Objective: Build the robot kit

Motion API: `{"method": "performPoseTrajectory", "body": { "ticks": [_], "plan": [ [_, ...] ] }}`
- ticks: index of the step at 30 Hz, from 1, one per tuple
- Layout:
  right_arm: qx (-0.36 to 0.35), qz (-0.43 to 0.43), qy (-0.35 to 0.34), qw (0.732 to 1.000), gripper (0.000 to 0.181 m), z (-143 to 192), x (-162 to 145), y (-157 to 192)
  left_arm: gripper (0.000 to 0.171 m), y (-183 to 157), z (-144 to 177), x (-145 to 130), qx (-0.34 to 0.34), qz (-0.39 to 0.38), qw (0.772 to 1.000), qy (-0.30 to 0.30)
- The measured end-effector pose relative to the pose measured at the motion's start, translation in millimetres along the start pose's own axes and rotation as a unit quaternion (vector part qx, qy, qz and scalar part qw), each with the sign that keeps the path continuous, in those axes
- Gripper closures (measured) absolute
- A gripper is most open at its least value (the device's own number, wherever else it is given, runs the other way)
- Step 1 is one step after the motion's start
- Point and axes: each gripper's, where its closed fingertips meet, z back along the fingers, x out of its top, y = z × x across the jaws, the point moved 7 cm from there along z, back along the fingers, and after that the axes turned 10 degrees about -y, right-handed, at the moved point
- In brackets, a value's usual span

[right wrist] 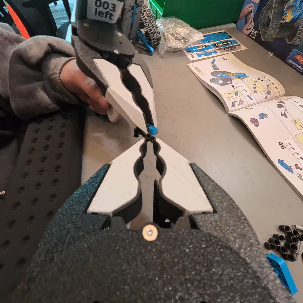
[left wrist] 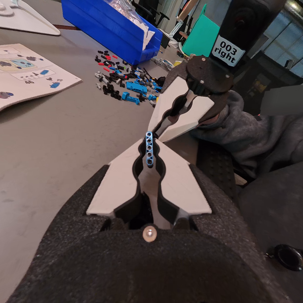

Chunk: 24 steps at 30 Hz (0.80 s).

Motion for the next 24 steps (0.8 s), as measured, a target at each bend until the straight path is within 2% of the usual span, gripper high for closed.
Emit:
{"method": "performPoseTrajectory", "body": {
  "ticks": [4,8,11,13,16,20,22,24],
  "plan": [
    [0.011,0.06,0.015,0.998,0.172,1.1,-1.6,8.0,0.165,0.4,-1.6,-5.2,-0.04,0.048,0.998,0.025],
    [0.002,0.121,0.048,0.992,0.175,0.0,-5.5,13.1,0.165,0.0,-3.0,-9.1,-0.038,0.034,0.998,0.048],
    [0.002,0.12,0.05,0.992,0.175,1.2,-5.2,11.7,0.165,-0.3,-2.0,-6.6,-0.037,0.022,0.998,0.04],
    [0.0,0.115,0.035,0.993,0.175,5.1,-1.1,10.2,0.165,-0.9,2.6,0.8,-0.047,0.026,0.999,0.01],
    [0.003,0.067,-0.043,0.997,0.176,16.6,18.3,7.9,0.165,-8.6,12.3,19.3,-0.119,0.089,0.986,-0.081],
    [0.025,0.007,-0.217,0.976,0.176,35.3,60.3,17.0,0.165,-22.1,23.8,39.1,-0.24,0.19,0.933,-0.189],
    [0.024,0.012,-0.247,0.969,0.177,35.3,68.8,23.3,0.166,-27.9,25.2,41.6,-0.278,0.223,0.909,-0.214],
    [0.029,0.021,-0.261,0.965,0.176,33.5,73.0,28.3,0.166,-31.7,24.6,42.8,-0.295,0.237,0.897,-0.227]
  ]
}}
